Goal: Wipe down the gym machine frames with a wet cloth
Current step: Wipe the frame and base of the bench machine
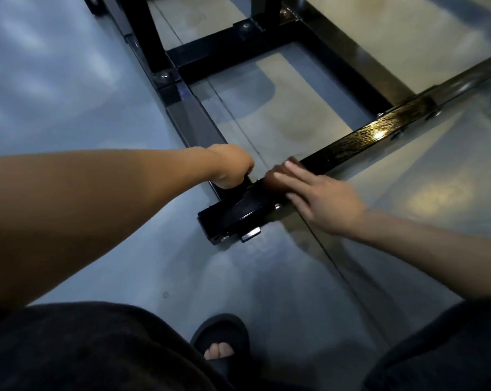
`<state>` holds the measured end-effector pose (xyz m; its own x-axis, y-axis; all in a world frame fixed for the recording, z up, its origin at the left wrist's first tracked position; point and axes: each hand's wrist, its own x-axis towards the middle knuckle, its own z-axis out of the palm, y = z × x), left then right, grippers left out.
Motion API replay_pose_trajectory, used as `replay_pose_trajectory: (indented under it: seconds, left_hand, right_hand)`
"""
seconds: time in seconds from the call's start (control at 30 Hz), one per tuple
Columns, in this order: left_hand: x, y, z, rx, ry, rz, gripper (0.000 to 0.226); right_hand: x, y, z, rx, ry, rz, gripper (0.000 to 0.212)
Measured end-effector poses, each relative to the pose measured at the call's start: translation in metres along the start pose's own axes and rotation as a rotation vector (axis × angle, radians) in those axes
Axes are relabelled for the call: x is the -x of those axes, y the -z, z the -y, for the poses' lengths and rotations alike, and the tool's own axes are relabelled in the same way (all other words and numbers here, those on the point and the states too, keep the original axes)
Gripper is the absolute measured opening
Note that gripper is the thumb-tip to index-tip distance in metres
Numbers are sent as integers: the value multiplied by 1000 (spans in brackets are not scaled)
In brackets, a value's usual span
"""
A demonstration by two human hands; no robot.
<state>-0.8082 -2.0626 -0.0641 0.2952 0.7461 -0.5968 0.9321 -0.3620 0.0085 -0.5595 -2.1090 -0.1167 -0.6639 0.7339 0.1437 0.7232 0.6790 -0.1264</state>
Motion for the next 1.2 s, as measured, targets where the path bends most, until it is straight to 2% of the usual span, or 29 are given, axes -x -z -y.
replay_pose_trajectory:
  seconds: [0.1, 0.2, 0.27, 0.37, 0.43, 0.5, 0.53, 0.67, 0.77, 0.83, 0.93, 1.03, 1.07, 1.13, 1.2]
  left_hand:
    - [-6, 6, -15, 0, 42, 36, 33]
    - [-11, 16, -25, 242, 95, -10, 35]
    - [-12, 24, -28, 423, 156, -86, 39]
    - [-20, 34, -35, 605, 209, -217, 37]
    - [-24, 41, -43, 741, 205, -273, 34]
    - [-28, 46, -52, 838, 201, -313, 32]
    - [-31, 48, -57, 869, 205, -315, 30]
    - [-37, 46, -69, 803, 189, -250, 32]
    - [-38, 39, -76, 695, 196, -185, 33]
    - [-38, 36, -82, 654, 217, -158, 34]
    - [-38, 36, -85, 634, 231, -116, 33]
    - [-37, 35, -81, 658, 255, -106, 32]
    - [-37, 35, -79, 670, 258, -101, 33]
    - [-36, 35, -78, 691, 251, -82, 34]
    - [-33, 36, -78, 719, 249, -85, 34]
  right_hand:
    - [3, 21, -67, -5, -326, 39, 49]
    - [-2, 23, -70, -19, -465, 54, 51]
    - [-5, 13, -44, -88, -405, 61, 52]
    - [-5, 3, 10, -223, -114, 132, 51]
    - [-4, 5, 16, -269, 33, 222, 49]
    - [1, 10, -6, -233, 57, 181, 50]
    - [3, 12, -27, -222, -8, 140, 52]
    - [7, 25, -100, -155, -460, 41, 49]
    - [-4, 32, -101, -191, -704, 27, 51]
    - [-10, 24, -76, -280, -654, 31, 52]
    - [-7, 6, -36, -326, -367, 47, 52]
    - [5, 10, -65, -365, -143, 99, 50]
    - [9, 14, -87, -363, -148, 98, 49]
    - [14, 20, -125, -320, -352, 22, 49]
    - [9, 22, -130, -174, -544, 21, 49]
